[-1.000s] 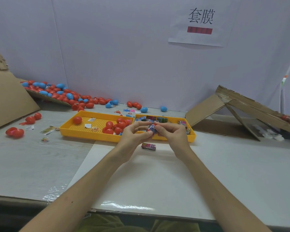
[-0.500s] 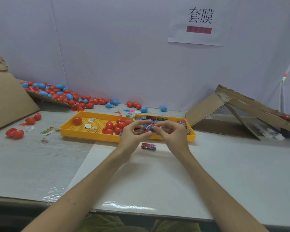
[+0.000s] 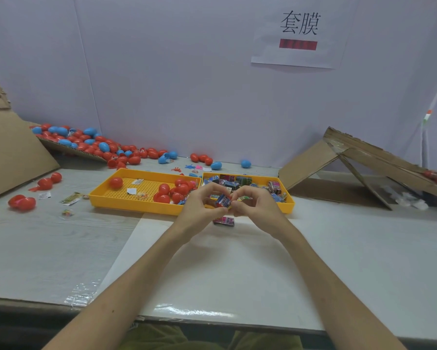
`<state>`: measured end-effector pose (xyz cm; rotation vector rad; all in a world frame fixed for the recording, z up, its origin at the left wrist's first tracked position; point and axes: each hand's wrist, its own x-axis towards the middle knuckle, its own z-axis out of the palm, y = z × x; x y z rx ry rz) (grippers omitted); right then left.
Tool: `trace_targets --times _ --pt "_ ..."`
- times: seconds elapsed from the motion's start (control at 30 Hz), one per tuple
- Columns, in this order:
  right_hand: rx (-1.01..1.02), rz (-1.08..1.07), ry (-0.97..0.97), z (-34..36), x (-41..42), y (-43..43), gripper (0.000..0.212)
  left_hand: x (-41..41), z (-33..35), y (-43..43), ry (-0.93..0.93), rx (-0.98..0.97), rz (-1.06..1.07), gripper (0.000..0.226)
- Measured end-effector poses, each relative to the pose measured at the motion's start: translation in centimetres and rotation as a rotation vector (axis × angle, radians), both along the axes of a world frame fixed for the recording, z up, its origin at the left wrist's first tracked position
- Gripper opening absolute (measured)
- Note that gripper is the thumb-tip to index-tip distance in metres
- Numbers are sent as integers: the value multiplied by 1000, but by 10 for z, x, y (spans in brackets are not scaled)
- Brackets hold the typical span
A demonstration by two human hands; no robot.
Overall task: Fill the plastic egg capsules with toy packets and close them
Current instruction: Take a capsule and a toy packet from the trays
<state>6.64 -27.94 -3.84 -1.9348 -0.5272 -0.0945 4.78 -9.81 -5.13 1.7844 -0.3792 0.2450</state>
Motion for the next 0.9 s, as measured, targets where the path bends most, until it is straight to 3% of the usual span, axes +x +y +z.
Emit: trace_targets --times 0.5,0.9 --pt "53 16 26 3 -3 -1 9 1 3 3 12 -6 -95 46" --pt "211 -79 -85 2 -2 1 10 0 4 2 112 -273 -99 28"
